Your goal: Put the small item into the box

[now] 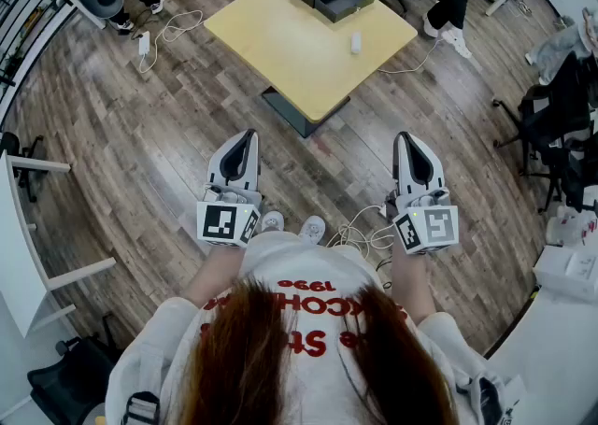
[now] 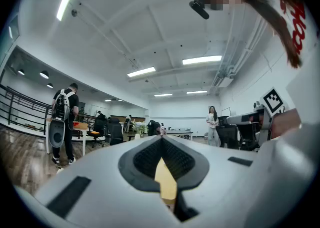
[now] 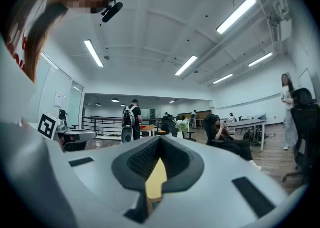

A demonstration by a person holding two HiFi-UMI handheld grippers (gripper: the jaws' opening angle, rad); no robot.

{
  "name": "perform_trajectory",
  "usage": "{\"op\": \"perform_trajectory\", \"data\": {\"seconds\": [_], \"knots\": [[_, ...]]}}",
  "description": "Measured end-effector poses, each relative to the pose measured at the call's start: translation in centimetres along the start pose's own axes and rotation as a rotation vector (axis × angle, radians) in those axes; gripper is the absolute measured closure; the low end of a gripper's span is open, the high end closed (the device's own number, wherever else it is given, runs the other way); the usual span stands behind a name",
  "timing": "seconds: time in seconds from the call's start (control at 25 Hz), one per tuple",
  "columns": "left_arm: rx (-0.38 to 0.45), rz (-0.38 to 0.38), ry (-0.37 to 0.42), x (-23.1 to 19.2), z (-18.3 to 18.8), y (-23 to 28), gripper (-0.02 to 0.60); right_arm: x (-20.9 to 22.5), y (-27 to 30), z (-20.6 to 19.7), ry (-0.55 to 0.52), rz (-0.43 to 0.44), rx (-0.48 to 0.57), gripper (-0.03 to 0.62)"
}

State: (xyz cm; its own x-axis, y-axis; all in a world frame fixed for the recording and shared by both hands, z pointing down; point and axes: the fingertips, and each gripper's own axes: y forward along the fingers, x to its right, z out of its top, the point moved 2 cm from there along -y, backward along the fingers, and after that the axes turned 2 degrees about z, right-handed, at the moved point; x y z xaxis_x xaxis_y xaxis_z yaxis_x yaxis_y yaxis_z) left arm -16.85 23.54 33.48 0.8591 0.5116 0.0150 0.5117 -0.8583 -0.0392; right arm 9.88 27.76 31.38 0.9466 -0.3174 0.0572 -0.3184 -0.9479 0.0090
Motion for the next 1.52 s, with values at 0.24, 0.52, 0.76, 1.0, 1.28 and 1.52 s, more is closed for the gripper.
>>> {"op": "perform_trajectory", "data": {"seconds": [0.24, 0.52, 0.76, 1.0, 1.28, 1.52], "knots": [[0.003, 0.005, 0.000, 0.3, 0.1, -0.1, 0.574, 0.1, -0.3, 0.0, 0.020, 0.002, 0.008, 0.589], [0.009, 0.028, 0.003, 0.8, 0.1, 0.2, 0.574, 1.2, -0.6, 0.2, 0.025, 0.029, 0.006, 0.589], [0.001, 0.040, -0.002, 1.1, -0.2, 0.9, 0.575, 2.1, 0.0, 0.1, 0.035, 0.056, -0.003, 0.589], [-0.004, 0.042, -0.008, 0.5, -0.6, 3.0, 0.575, 3.1, 1.7, 0.2, 0.040, 0.062, -0.004, 0.589], [-0.001, 0.035, -0.028, -1.9, -1.7, 8.1, 0.574, 5.1, 5.7, -0.2, 0.036, 0.046, -0.015, 0.589], [0.011, 0.010, -0.030, -5.1, -1.4, 14.8, 0.575, 7.8, 12.0, 0.9, 0.034, 0.022, 0.004, 0.589]]}}
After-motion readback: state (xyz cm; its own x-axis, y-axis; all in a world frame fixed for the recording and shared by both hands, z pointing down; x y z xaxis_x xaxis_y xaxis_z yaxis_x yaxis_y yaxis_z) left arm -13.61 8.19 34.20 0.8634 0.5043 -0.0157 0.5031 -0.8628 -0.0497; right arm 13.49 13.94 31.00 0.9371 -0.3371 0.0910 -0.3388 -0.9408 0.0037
